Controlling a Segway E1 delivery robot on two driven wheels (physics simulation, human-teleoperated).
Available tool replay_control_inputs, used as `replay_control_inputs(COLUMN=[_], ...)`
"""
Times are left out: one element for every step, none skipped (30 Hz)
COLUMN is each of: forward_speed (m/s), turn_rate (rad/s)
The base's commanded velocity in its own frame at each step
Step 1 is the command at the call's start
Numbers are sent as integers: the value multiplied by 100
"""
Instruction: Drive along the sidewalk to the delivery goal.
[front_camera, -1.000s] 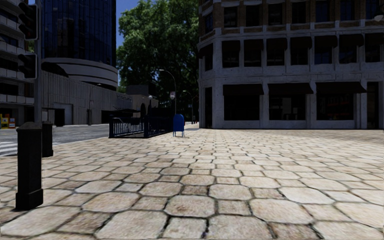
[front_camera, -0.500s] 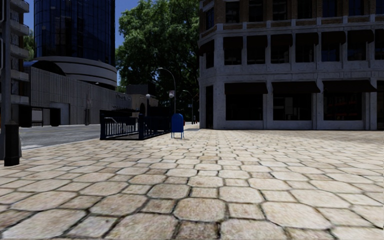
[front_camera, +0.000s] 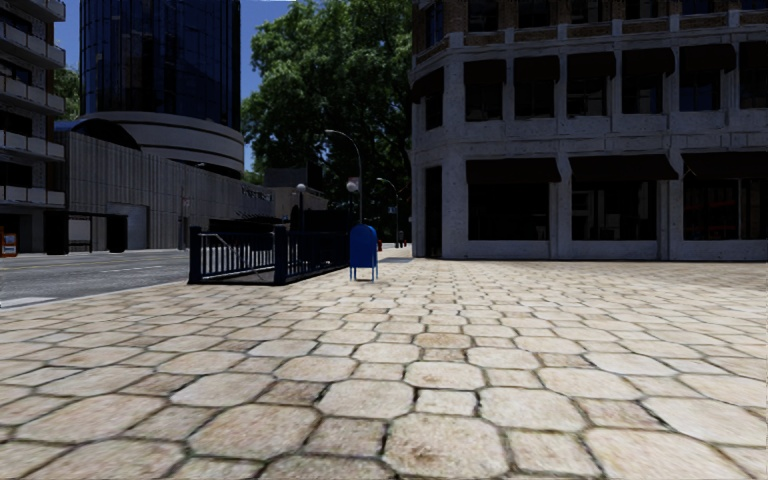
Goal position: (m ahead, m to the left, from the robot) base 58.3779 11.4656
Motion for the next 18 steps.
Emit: replay_control_inputs(forward_speed=[200, 200, 200, 200, 200, 200, 200, 200, 200, 200, 200, 200, 200, 200, 200, 198, 198, 195], turn_rate=[38, 38, 38, 39, 42, 45, 45, 45, 48, 49, 49, 49, 49, 49, 49, 50, 50, 51])
